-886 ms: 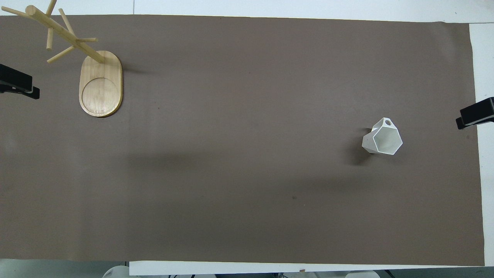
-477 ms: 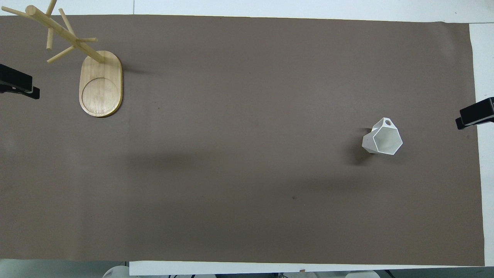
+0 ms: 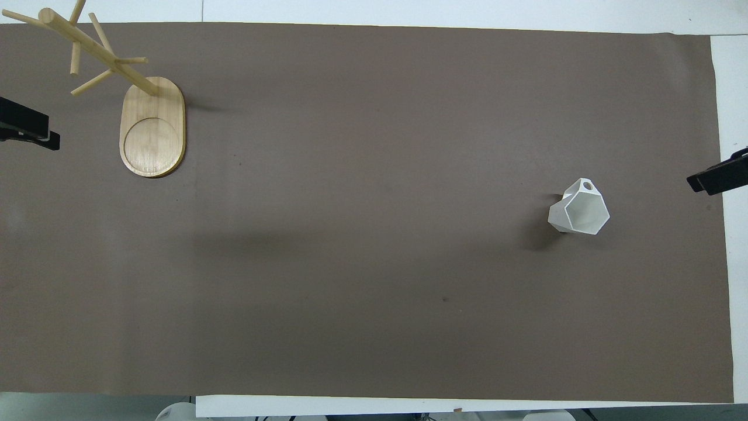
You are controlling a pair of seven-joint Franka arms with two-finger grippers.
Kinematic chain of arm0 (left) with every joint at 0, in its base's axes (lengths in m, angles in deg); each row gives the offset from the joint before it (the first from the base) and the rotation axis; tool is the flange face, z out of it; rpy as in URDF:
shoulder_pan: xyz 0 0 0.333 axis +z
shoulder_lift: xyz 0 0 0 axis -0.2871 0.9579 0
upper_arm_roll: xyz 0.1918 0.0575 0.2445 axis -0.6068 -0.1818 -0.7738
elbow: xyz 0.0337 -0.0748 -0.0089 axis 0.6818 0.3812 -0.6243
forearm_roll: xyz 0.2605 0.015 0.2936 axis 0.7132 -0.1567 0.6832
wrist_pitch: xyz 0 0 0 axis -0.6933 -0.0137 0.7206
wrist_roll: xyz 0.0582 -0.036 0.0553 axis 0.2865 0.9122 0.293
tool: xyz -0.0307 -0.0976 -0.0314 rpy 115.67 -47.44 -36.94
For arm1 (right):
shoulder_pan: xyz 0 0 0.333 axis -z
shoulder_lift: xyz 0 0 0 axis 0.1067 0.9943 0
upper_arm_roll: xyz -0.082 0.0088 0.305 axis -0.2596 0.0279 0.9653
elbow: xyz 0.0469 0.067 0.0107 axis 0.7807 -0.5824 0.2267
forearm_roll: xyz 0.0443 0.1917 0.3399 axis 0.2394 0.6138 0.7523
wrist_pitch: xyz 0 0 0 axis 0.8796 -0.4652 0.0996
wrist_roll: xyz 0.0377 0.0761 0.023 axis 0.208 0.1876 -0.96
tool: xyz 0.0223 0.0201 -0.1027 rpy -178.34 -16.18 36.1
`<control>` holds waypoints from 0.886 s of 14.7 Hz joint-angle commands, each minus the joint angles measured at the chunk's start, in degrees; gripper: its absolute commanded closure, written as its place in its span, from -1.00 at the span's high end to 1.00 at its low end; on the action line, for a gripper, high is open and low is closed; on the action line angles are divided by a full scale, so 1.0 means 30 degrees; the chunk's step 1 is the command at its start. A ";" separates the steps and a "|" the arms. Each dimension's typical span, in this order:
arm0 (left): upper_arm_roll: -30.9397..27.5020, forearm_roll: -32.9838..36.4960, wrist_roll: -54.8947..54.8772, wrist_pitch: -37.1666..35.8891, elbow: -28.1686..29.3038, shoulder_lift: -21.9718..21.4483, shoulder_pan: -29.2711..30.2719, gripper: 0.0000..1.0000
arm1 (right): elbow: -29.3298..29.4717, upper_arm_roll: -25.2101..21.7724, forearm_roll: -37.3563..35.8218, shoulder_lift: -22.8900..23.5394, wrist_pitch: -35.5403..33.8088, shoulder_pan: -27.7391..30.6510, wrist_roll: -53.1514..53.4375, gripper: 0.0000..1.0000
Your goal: Hang cup on rack
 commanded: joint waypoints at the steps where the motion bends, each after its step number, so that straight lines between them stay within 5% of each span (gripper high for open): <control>1: 0.0049 0.0412 -0.0205 -0.0031 0.0595 -0.0529 0.0007 1.00 | -0.0377 0.0038 0.4155 0.2024 0.1509 0.2904 -0.8350 1.00; 5: 0.0049 0.0412 -0.0205 -0.0061 0.0595 -0.0529 0.0007 1.00 | -0.0987 0.0009 0.8874 0.4636 0.2041 0.5105 -1.6654 1.00; 8: 0.0049 0.0412 -0.0205 -0.0061 0.0595 -0.0529 0.0007 1.00 | -0.5459 0.0009 1.2857 0.5254 0.3620 0.6776 -2.4205 1.00; 13: 0.0049 0.0412 -0.0205 -0.0061 0.0595 -0.0530 0.0007 1.00 | -0.8984 0.0038 1.6030 0.6513 0.4212 0.8155 -3.1228 1.00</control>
